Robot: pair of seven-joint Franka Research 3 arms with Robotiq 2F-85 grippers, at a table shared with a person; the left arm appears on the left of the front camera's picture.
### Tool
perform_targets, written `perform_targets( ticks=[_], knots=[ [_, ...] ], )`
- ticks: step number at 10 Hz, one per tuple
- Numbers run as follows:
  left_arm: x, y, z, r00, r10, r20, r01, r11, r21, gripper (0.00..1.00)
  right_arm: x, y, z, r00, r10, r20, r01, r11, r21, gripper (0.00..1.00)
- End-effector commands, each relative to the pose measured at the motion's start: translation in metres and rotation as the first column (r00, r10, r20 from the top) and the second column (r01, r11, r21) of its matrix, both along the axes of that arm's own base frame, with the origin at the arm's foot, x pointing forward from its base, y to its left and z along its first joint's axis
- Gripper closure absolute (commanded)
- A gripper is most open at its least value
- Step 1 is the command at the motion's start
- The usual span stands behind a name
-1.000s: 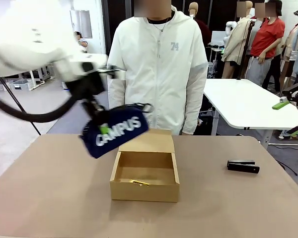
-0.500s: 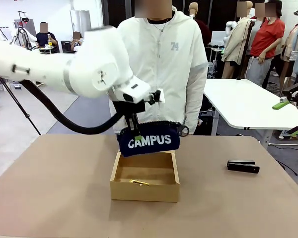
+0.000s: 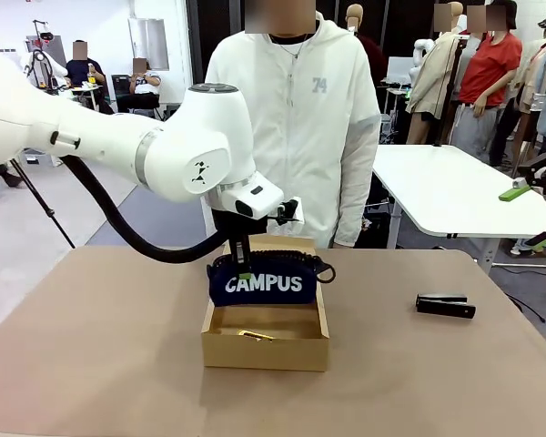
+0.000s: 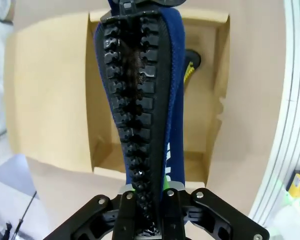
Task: Pack the items into the box.
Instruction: Pick up the item indicated by the person and place it inside the Mailer Box.
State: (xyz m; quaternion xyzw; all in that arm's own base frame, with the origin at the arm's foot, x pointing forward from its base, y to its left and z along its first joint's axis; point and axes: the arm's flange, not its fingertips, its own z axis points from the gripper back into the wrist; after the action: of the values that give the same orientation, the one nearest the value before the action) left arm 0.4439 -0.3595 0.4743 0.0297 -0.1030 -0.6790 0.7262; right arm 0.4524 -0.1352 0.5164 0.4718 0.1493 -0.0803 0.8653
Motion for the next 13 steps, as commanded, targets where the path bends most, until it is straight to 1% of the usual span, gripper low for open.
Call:
perform_targets(
  ticks=[1,2,3,4,5,8,10,12,13],
  knots=[
    [-0.001,-0.004,0.007,0.997,-0.071,0.015,0.072,0.994,-0.079,1.0,-0.001,0.002,0.002,1.0,-0.004,0.003,0.004,1.0,-0.01,0.0],
    [-0.001,-0.004,0.007,0.997,-0.071,0.015,0.072,0.994,-0.079,1.0,-0.001,0.002,0.002,1.0,-0.004,0.003,0.004,1.0,-0.01,0.0],
    [-0.001,-0.006,0.004,1.0,-0.027,0.013,0.028,0.999,-0.03,1.0,-0.001,0.002,0.002,1.0,-0.004,0.003,0.004,1.0,-0.01,0.0],
    [0.003,-0.008,-0.006,1.0,-0.002,0.013,0.002,1.0,-0.026,1.0,-0.001,0.002,0.002,1.0,-0.004,0.003,0.004,1.0,-0.01,0.0],
    [0.005,-0.011,-0.022,0.999,0.012,-0.031,-0.012,1.0,0.008,1.0,-0.001,0.002,0.002,1.0,-0.004,0.003,0.004,1.0,-0.01,0.0],
    [0.017,-0.016,-0.059,0.993,0.029,-0.111,-0.027,0.999,0.026,1.0,-0.001,0.002,0.002,1.0,-0.004,0.003,0.004,1.0,-0.01,0.0],
    [0.023,-0.02,-0.087,0.984,0.014,-0.175,-0.008,0.999,0.034,1.0,-0.001,0.002,0.002,1.0,-0.004,0.003,0.004,1.0,-0.01,0.0],
    [0.026,-0.02,-0.106,0.973,0.022,-0.23,-0.01,0.999,0.052,1.0,-0.001,0.002,0.002,1.0,-0.004,0.003,0.004,1.0,-0.01,0.0],
    [0.027,-0.019,-0.11,0.969,0.025,-0.245,-0.012,0.998,0.055,1.0,-0.001,0.002,0.002,1.0,-0.004,0.003,0.004,1.0,-0.01,0.0]
  ],
)
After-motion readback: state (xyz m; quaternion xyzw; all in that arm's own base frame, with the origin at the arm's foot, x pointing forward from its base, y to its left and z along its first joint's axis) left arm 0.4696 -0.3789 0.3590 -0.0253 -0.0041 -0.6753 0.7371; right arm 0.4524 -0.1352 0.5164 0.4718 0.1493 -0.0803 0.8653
